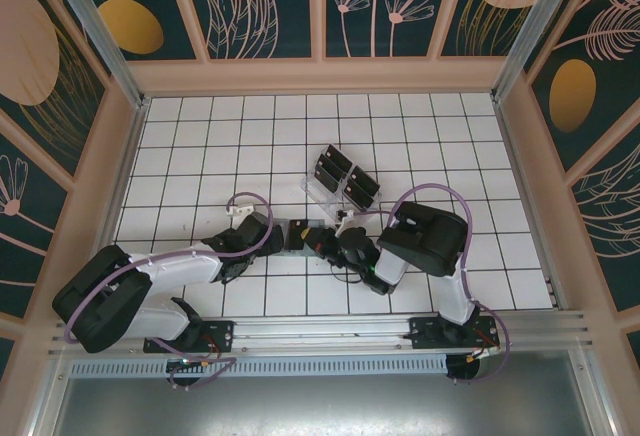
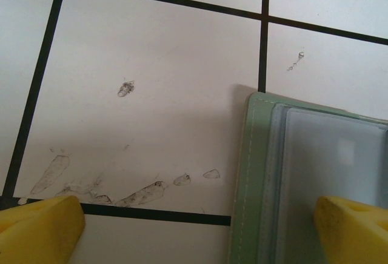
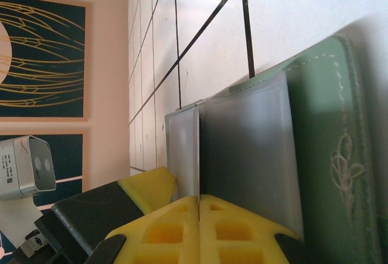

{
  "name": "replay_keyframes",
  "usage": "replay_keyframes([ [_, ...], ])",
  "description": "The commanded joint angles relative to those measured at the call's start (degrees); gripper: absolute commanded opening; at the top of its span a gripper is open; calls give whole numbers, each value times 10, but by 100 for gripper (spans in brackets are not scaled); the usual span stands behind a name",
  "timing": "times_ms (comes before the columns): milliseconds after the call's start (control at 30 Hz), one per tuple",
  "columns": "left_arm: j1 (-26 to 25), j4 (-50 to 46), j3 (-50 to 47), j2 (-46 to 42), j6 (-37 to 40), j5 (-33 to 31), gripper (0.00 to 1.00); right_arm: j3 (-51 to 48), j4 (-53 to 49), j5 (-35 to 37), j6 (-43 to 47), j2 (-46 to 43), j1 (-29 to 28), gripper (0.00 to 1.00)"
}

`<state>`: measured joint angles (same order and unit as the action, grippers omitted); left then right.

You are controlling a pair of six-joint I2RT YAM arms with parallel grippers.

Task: Put the credit cards into the card holder
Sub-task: Insert the credit card into the card slot.

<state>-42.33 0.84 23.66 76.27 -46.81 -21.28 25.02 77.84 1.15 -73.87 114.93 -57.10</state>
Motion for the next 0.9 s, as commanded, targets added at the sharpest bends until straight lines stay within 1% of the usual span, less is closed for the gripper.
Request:
replay_keyframes([
  [0,7,-19,-23,19,-16,25,98,8,-48,0,17,15,-4,0],
  [267,7,-20,-21,17,-16,23,99,22,-126,-26,36,-10,0,0],
  [600,7,-22,-22,15,-17,22,98,-3,-112,-22,23,-21,1,0],
  [867,7,-22,-22,17,-18,20,99,-1,-110,-30,21,-21,0,0],
])
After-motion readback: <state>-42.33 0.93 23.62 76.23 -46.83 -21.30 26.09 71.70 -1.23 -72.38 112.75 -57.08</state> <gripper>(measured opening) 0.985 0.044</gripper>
